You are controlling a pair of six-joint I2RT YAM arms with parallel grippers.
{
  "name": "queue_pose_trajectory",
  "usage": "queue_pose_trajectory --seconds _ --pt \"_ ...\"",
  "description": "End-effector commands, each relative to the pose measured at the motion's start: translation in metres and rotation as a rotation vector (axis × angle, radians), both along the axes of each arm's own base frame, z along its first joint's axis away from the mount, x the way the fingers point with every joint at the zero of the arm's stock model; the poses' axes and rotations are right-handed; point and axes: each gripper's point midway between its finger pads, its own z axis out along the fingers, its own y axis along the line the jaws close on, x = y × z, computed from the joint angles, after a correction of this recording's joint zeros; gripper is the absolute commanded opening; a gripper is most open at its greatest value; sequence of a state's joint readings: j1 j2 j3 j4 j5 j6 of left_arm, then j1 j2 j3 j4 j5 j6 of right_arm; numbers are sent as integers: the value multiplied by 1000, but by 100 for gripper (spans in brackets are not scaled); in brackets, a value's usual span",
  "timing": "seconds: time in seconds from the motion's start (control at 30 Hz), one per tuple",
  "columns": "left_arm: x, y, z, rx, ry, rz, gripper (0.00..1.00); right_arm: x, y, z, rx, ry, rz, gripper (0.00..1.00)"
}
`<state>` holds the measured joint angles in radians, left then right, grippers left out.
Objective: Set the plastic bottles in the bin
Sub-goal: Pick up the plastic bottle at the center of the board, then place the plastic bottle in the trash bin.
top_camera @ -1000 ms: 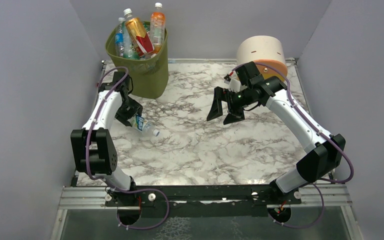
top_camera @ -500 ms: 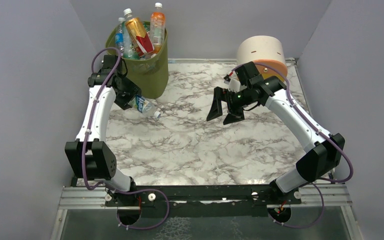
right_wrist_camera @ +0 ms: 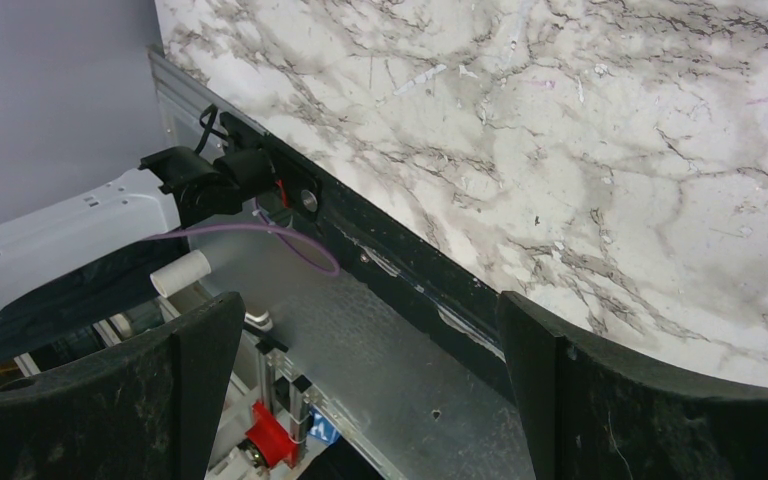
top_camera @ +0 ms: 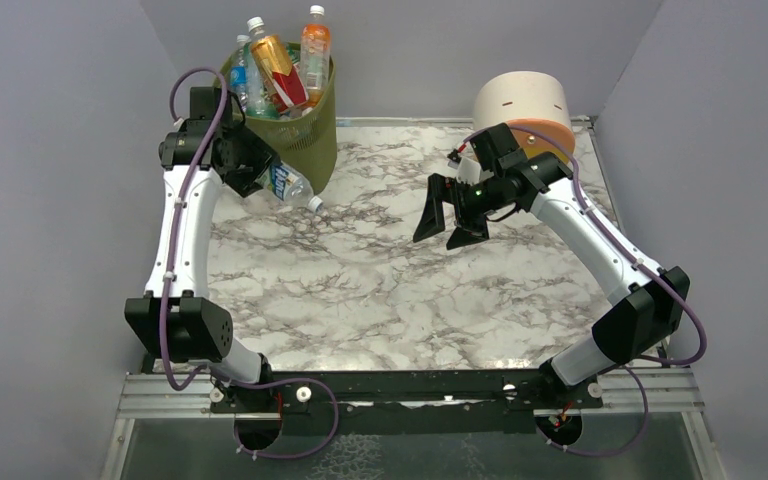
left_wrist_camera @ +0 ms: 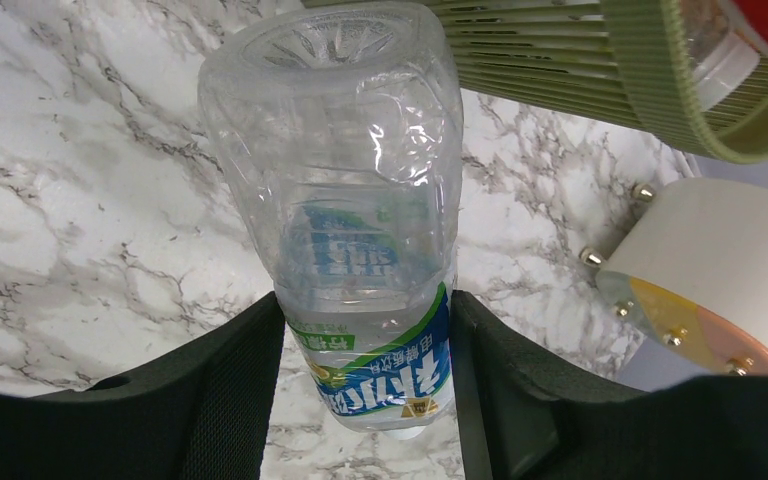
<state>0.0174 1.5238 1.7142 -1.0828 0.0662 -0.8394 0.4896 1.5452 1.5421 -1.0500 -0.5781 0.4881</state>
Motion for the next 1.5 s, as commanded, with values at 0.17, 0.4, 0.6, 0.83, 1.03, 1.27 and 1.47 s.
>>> queue_pose_trajectory --seconds 0.17,0.4,0.6,0.83,1.03,1.27,1.47 --pt "3 -15 59 -62 -150 -47 59 -3 0 4 11 17 13 100" --pt "8 -23 92 -113 -227 -51 59 -3 1 4 11 19 14 100" --pt "12 -28 126 -152 -320 -56 60 -2 1 4 8 17 18 100" --pt "17 -35 169 -222 -456 -57 60 0 1 4 5 12 18 99" --pt "38 -33 191 -237 -557 -47 60 0 1 4 6 13 21 100" --pt "73 -11 225 -171 -720 -36 60 -1 0 4 0 11 18 99" --pt "98 19 240 -88 -819 -15 60 0 0 3 -4 12 15 99"
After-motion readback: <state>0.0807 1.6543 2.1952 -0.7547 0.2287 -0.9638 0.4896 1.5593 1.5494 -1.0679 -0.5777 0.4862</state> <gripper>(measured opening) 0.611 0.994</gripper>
